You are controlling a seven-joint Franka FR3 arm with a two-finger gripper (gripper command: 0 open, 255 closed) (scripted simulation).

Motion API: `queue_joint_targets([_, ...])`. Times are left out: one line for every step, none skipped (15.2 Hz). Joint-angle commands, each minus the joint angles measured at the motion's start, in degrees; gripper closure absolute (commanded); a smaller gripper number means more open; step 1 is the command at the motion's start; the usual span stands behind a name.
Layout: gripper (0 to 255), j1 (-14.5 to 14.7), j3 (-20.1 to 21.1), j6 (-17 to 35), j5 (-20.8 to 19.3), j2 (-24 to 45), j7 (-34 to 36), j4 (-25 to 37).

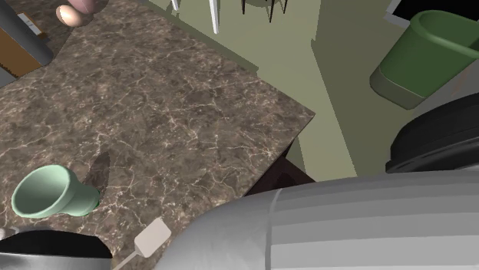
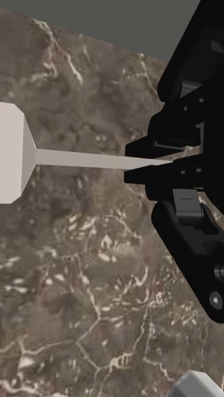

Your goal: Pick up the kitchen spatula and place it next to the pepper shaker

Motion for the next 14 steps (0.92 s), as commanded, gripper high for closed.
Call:
queue_joint_targets([255,0.0,0.1,1.6,0.0,0.5,0.0,-1.1])
queue_joint_targets([255,0.0,0.1,1.6,0.0,0.5,0.0,-1.1])
queue_joint_targets([255,0.0,0.1,1.6,0.0,0.5,0.0,-1.1])
queue_joint_targets([255,0.0,0.1,1.6,0.0,0.5,0.0,-1.1])
queue_joint_targets([255,0.0,0.1,1.6,0.0,0.5,0.0,-1.1])
queue_joint_targets([255,0.0,0.1,1.6,0.0,0.5,0.0,-1.1])
queue_joint_targets([255,0.0,0.1,1.6,0.0,0.5,0.0,-1.1])
queue_joint_targets([255,0.0,0.1,1.6,0.0,0.5,0.0,-1.1])
queue_joint_targets([0,0.0,0.1,1.6,0.0,0.5,0.0,-1.1])
queue_joint_targets([0,0.0,0.1,1.6,0.0,0.5,0.0,-1.1])
queue_joint_targets([0,0.0,0.1,1.6,0.0,0.5,0.0,-1.1])
queue_joint_targets([0,0.0,0.1,1.6,0.0,0.5,0.0,-1.1])
queue_joint_targets([0,0.0,0.1,1.6,0.0,0.5,0.0,-1.1])
queue_joint_targets([0,0.0,0.1,1.6,0.0,0.5,0.0,-1.1])
